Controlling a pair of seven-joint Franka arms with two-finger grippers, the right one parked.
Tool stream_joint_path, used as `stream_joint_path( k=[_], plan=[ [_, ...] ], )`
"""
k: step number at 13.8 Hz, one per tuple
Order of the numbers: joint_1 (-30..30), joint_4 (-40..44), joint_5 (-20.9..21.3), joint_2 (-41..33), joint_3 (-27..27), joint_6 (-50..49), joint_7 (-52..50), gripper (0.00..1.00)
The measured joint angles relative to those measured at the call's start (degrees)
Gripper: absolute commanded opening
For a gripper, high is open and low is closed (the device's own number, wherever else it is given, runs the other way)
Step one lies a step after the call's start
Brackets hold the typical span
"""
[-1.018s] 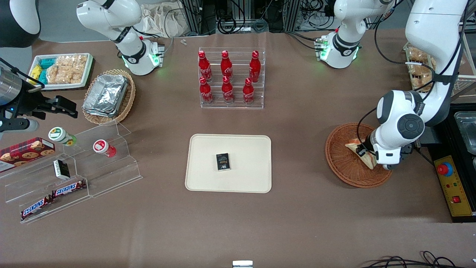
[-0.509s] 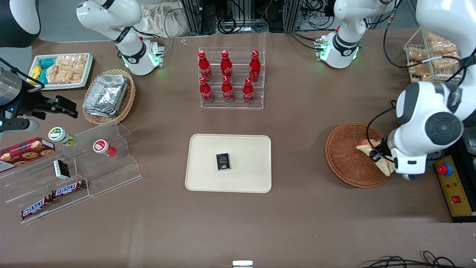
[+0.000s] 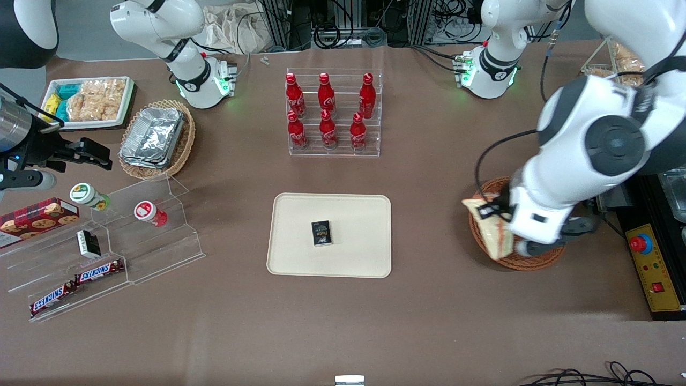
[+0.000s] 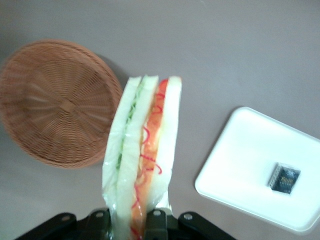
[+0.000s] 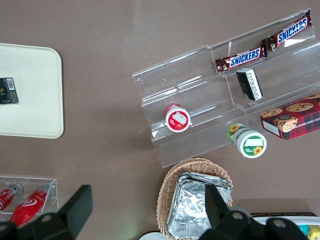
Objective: Place sandwich from basket to tray
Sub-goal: 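Carry the sandwich over to the cream tray beside the tissue pack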
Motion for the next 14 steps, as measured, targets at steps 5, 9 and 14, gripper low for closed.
stream_joint_path(
  k=[5, 9, 14],
  plan=[
    [-11.6, 0.4, 1.2, 10.2, -0.3, 9.7, -0.1, 0.0],
    [-14.6, 0.6, 5.8, 17.3, -0.1, 14.8, 0.0, 0.0],
    [-17.3, 0.7, 9.6, 23.4, 1.3, 19.1, 0.0, 0.05]
  ],
)
